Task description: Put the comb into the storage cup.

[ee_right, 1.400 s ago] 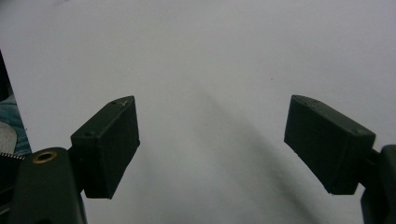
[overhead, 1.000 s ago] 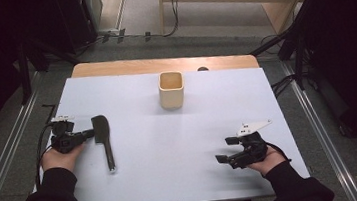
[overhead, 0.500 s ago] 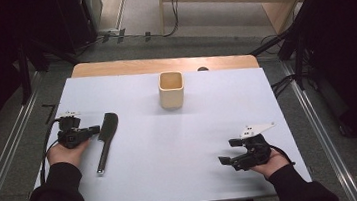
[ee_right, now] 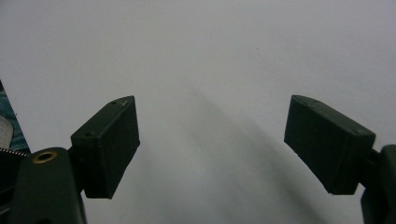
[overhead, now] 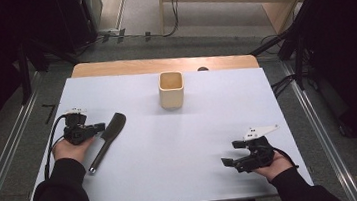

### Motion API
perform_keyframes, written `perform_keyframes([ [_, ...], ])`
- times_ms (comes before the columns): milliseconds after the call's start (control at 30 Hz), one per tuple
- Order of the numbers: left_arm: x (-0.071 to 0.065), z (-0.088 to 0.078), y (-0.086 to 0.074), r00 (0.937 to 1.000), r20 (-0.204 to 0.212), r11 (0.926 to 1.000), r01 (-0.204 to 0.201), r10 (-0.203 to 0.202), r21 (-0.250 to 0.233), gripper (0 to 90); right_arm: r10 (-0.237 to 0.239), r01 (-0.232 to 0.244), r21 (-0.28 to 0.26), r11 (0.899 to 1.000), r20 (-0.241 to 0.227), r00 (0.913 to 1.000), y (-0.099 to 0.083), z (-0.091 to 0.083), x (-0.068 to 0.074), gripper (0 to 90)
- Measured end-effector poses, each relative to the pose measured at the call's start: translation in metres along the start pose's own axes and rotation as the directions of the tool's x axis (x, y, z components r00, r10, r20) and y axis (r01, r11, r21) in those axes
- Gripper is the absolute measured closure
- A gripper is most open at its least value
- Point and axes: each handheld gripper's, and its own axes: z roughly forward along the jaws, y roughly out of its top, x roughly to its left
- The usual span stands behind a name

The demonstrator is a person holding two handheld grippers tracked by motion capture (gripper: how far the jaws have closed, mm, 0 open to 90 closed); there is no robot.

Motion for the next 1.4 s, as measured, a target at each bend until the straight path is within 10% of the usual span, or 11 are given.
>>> perform_keyframes([
  [567, -0.004, 0.005, 0.003, 0.9994, 0.032, 0.9999, -0.012, 0.012, 0.008, 89.3, 0.006, -0.007, 0.004, 1.000, 0.005, 1.0000, -0.002, 0.000, 0.001, 16.2],
  [933, 0.000, -0.008, 0.006, 0.9995, 0.024, 0.9988, 0.021, -0.020, -0.045, 67.6, 0.000, 0.000, -0.003, 1.000, -0.004, 1.0000, -0.002, -0.001, 0.001, 16.3],
  [1400, -0.011, -0.034, 0.008, 0.9933, 0.116, 0.9959, 0.006, 0.005, -0.090, 42.3, 0.001, -0.001, -0.006, 1.000, 0.002, 1.0000, -0.002, -0.001, 0.001, 16.3],
])
